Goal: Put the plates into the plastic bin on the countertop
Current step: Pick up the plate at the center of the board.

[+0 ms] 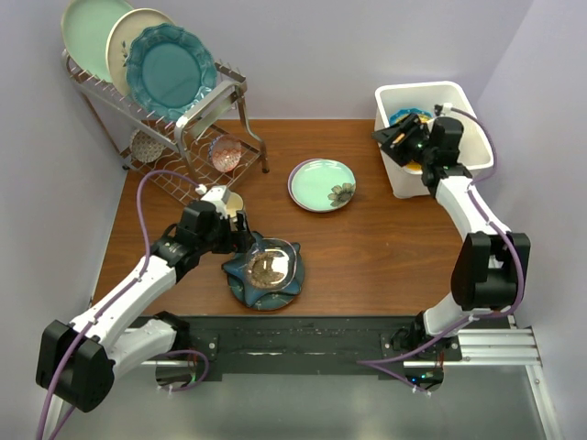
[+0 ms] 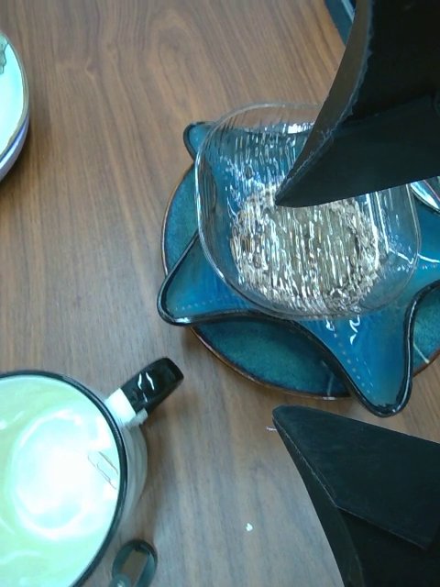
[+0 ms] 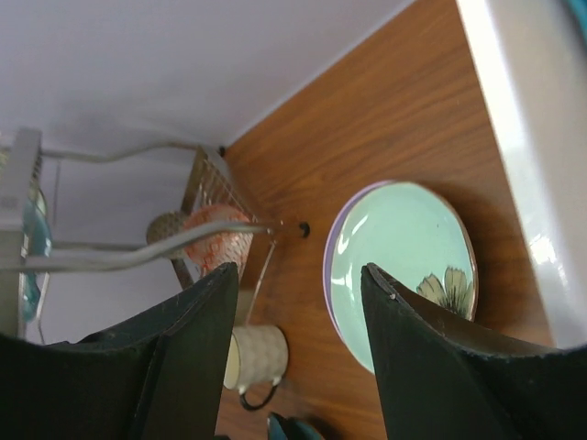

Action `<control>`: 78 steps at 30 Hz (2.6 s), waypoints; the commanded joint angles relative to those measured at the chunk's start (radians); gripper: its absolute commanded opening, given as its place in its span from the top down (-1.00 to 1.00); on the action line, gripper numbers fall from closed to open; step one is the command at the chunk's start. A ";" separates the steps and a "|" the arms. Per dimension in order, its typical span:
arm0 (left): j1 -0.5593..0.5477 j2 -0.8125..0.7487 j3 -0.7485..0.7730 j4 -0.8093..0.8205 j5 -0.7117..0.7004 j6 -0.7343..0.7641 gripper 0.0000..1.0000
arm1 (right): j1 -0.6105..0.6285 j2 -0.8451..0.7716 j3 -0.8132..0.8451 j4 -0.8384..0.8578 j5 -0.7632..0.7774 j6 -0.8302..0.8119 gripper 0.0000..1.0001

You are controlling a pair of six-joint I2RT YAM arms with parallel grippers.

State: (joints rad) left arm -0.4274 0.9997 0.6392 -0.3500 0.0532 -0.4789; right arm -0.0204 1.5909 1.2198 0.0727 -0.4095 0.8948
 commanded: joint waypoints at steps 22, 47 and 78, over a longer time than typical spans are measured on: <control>-0.120 0.077 0.079 0.063 0.022 0.042 -0.87 | 0.178 0.135 -0.135 -0.133 0.208 -0.221 -0.20; -0.120 0.082 0.068 0.066 0.005 0.043 -0.87 | 0.275 0.089 -0.108 -0.200 0.397 -0.269 -0.11; -0.122 0.033 0.047 0.095 0.037 0.037 -0.87 | 0.409 0.233 -0.036 -0.225 0.629 -0.228 -0.08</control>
State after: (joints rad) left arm -0.5457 1.0542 0.6857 -0.2996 0.0853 -0.4519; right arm 0.3843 1.8153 1.1515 -0.1757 0.1745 0.6380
